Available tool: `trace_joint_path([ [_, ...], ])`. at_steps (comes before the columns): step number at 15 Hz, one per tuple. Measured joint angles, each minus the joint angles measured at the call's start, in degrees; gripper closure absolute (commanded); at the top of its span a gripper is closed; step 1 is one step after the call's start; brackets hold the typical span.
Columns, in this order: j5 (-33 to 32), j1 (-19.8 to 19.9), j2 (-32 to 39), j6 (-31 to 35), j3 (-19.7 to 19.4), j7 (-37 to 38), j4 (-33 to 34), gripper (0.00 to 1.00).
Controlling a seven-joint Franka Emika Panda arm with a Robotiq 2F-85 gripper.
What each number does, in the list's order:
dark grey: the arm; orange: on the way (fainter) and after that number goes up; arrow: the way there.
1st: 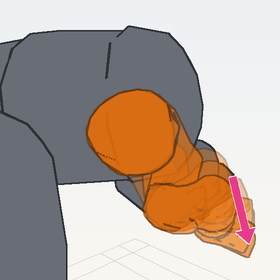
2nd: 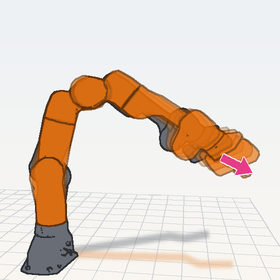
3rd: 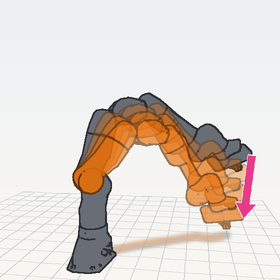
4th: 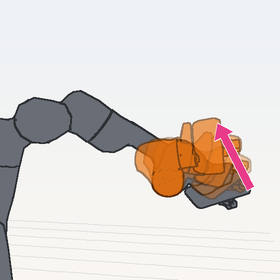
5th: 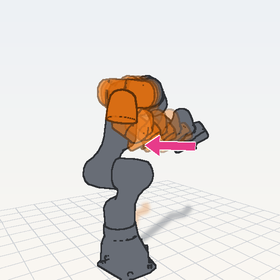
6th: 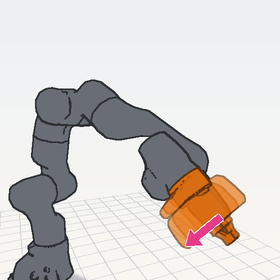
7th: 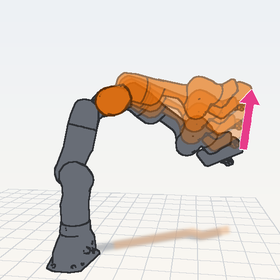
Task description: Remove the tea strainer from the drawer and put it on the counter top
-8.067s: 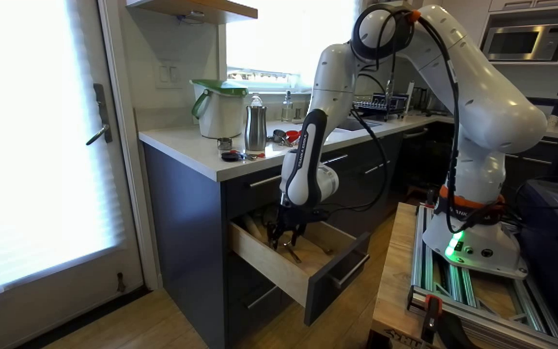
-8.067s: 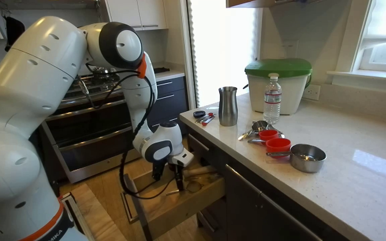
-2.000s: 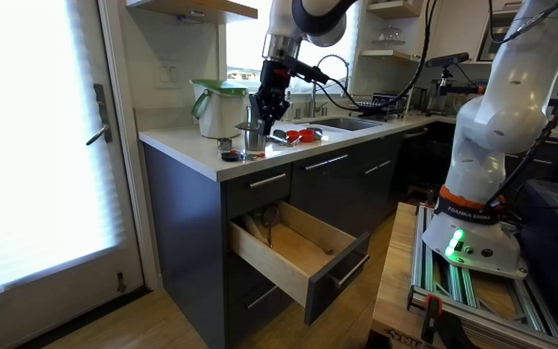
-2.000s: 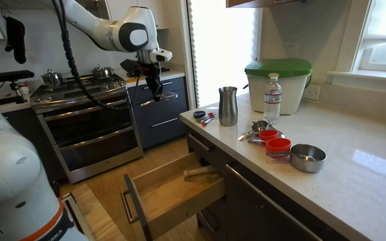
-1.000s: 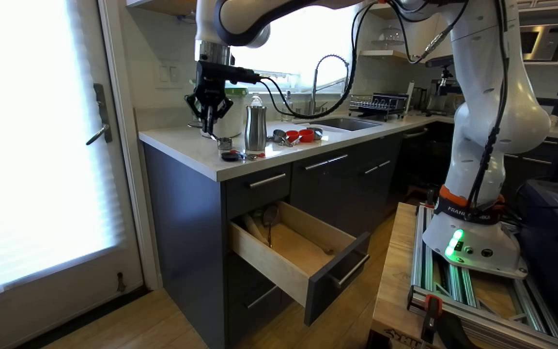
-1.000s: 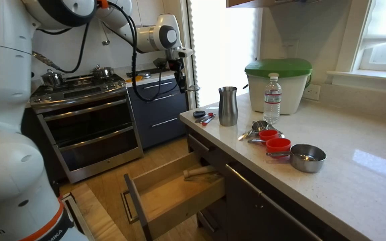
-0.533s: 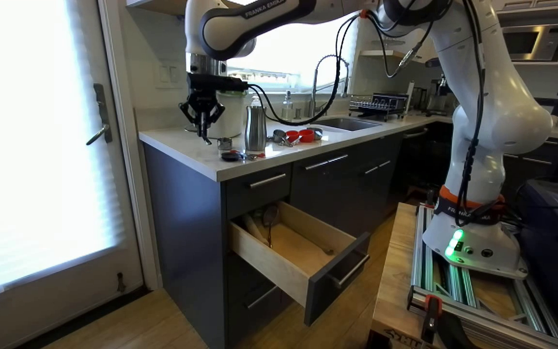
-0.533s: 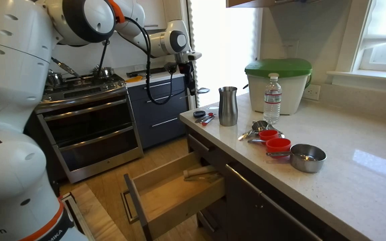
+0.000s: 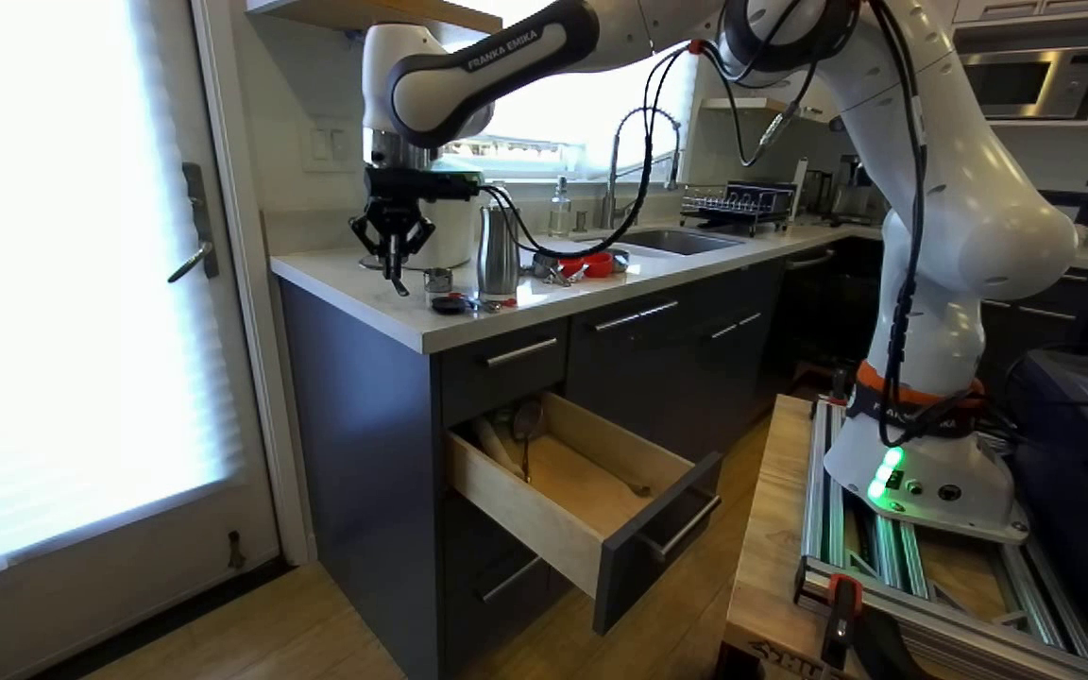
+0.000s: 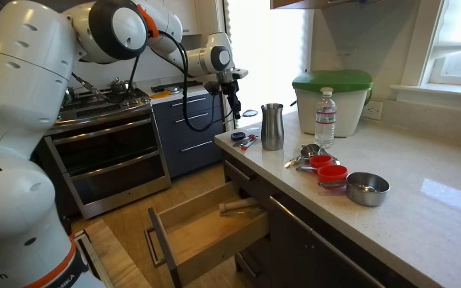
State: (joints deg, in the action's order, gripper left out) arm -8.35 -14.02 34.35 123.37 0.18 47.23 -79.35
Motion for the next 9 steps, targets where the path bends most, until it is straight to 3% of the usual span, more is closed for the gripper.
trace_joint_path([
  [9, 0.0, 0.1, 3.0, 3.7, -1.7, -0.9, -0.3, 0.97],
])
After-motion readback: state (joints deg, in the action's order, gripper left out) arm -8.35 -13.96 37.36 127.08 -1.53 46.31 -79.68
